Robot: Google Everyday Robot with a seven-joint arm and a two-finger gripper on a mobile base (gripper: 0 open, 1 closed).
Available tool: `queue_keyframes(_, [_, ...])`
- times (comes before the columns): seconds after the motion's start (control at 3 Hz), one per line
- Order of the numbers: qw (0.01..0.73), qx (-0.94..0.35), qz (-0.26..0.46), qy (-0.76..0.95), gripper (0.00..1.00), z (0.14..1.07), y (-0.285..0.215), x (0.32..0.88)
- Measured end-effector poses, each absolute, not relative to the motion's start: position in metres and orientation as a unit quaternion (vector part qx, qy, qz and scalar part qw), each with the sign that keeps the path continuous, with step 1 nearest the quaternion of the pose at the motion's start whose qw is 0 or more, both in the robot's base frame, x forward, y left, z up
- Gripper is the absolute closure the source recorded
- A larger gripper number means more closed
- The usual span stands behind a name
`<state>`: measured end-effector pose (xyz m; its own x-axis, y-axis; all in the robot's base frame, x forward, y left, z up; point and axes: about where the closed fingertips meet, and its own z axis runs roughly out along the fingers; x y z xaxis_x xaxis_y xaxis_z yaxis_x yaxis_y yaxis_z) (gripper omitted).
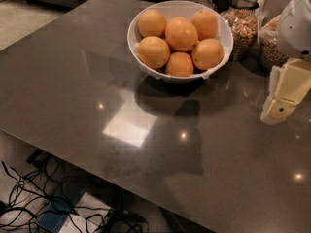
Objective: Pick orange from white bowl
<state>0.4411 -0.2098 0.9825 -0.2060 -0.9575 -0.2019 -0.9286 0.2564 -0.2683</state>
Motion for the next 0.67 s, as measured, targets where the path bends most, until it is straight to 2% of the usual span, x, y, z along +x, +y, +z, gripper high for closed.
queue_keyframes(0.33, [0.165, -0.608, -0.044, 0.775, 0.0, 0.983, -0.21, 0.441])
queue_keyframes(0.67, [0.194, -0.601, -0.032, 0.774, 0.0, 0.978, -0.203, 0.454])
